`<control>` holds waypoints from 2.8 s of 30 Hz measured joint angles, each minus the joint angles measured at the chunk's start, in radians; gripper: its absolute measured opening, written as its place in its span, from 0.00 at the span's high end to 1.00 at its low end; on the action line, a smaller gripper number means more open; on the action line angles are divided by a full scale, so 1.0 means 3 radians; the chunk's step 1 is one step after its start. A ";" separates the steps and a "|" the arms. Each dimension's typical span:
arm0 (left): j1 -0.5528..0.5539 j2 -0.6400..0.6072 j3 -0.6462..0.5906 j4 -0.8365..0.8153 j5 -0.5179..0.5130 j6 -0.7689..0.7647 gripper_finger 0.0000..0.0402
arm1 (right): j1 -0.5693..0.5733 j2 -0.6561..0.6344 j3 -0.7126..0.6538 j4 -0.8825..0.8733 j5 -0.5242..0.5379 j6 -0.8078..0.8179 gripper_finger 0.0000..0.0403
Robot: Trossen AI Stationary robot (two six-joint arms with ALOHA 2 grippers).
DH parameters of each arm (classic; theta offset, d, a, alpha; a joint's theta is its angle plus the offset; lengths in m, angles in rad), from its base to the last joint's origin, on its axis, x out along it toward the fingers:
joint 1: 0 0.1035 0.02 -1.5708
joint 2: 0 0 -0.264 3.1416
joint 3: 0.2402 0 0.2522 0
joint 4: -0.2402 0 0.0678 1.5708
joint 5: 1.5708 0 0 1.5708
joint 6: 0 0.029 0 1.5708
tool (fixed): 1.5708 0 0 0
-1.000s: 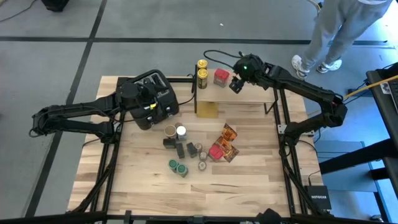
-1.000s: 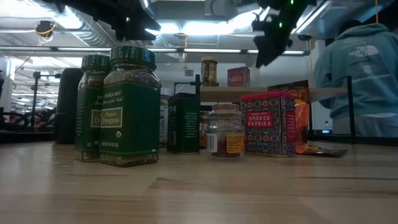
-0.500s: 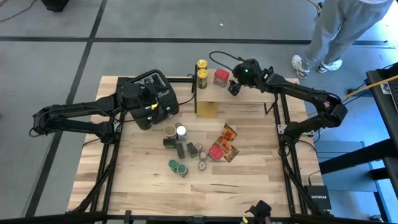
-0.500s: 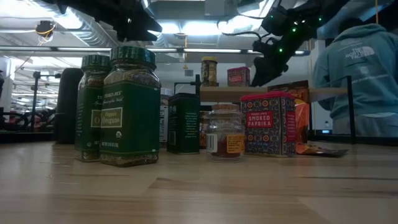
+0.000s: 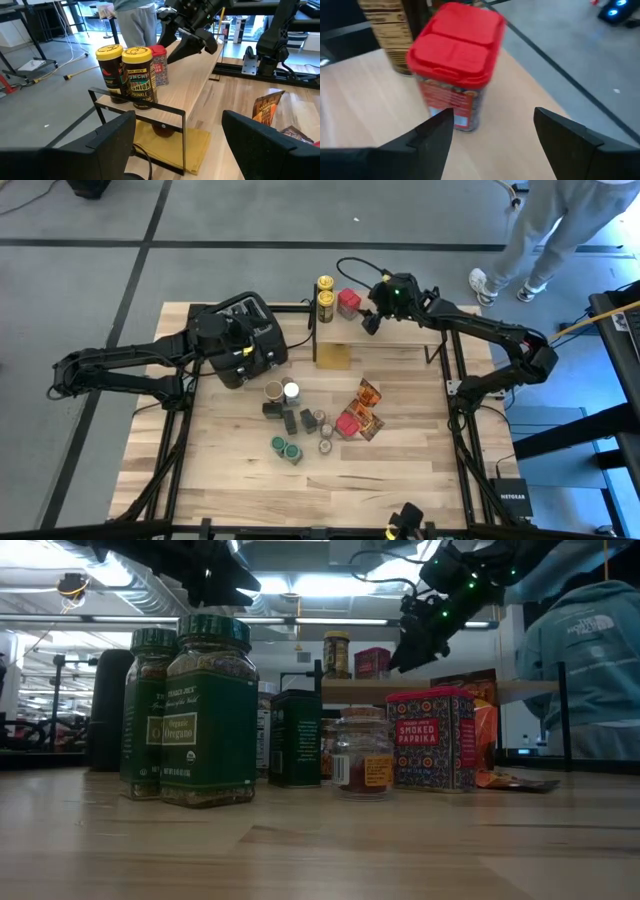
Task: Shelf spices
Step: Put the red seasoning can on the shelf
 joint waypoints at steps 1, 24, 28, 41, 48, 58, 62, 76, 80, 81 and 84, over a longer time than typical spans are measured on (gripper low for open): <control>0.0000 -0.0001 0.0000 0.0000 0.0000 -0.0001 0.28 | 0.0000 0.0023 0.0000 0.0009 -0.0043 0.0003 0.30; 0.0000 0.0001 0.0000 -0.0012 0.0000 0.0000 0.28 | -0.0002 0.0031 0.0005 0.0062 0.0682 -0.0250 0.30; 0.0001 0.0001 0.0000 -0.0007 -0.0001 0.0004 0.28 | 0.0072 0.0146 0.0005 0.0201 0.0540 -0.0240 0.30; 0.0000 0.0001 0.0000 -0.0003 -0.0001 0.0036 0.28 | 0.0332 0.0176 0.0003 0.0351 0.0526 -0.0197 0.30; 0.0000 0.0001 0.0000 -0.0004 -0.0001 0.0036 0.28 | 0.0328 0.0140 0.0003 0.0206 0.0624 -0.0188 0.30; 0.0000 0.0001 0.0000 -0.0009 -0.0001 0.0027 0.28 | 0.0696 0.0090 0.0005 0.0139 0.0402 -0.0187 0.30; 0.0000 0.0001 0.0000 -0.0011 -0.0001 -0.0007 0.28 | 0.0774 0.0188 0.0004 0.0361 0.0701 -0.0277 0.30; 0.0001 0.0001 0.0000 -0.0007 -0.0001 0.0034 0.28 | 0.0689 0.0345 0.0004 0.0781 0.0951 -0.0380 0.30; 0.0000 0.0001 -0.0001 -0.0003 -0.0001 0.0034 0.28 | 0.0689 0.0422 0.0004 0.0818 0.1083 -0.0479 0.30; 0.0001 0.0001 -0.0001 -0.0002 -0.0001 0.0034 0.28 | 0.0688 0.0430 0.0004 0.0810 0.1093 -0.0486 0.30; 0.0001 0.0001 -0.0001 0.0001 -0.0001 0.0033 0.28 | 0.0687 0.0446 0.0004 0.0836 0.1082 -0.0504 0.30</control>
